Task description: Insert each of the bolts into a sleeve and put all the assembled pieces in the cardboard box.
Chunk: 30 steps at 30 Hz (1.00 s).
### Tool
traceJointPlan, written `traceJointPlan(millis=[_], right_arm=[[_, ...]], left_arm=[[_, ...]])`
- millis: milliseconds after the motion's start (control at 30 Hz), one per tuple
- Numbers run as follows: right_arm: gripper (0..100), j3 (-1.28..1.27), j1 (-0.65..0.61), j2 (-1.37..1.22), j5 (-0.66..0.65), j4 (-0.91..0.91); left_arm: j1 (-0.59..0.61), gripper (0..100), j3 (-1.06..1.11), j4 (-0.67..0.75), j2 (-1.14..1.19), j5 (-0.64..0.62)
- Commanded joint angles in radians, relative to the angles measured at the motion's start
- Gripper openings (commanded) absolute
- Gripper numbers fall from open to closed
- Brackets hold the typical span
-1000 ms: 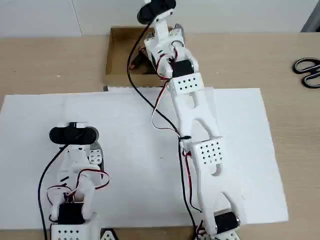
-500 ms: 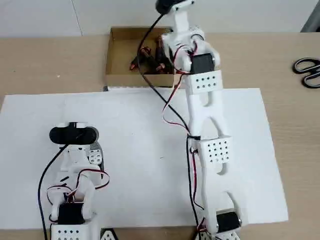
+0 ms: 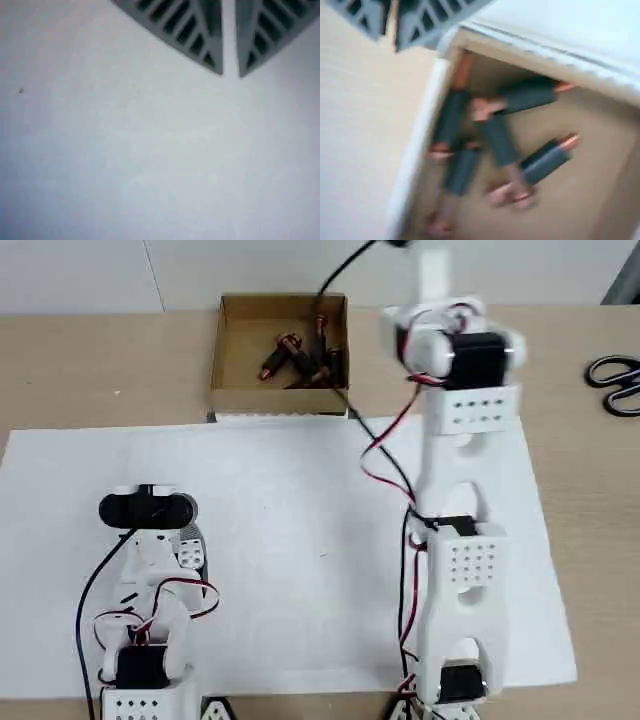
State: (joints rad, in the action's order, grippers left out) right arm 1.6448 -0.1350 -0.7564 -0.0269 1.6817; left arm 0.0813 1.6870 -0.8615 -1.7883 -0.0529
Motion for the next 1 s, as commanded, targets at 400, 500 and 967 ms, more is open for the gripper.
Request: traceJointPlan(millis=[400,500,967], right_arm=[[0.2,-0.437,0.12,0.478,0.012,0.018],[0.2,-0.672,0.117,0.627,0.017,0.013],[0.3,-1.634,0.12,1.181,0.089,-0.191]], left_arm=[[0.005,1,-0.007,-0.005,-0.005,0.006],[0.005,1,-0.007,-0.005,-0.005,0.006],[0.005,1,-0.007,-0.005,-0.005,0.006]])
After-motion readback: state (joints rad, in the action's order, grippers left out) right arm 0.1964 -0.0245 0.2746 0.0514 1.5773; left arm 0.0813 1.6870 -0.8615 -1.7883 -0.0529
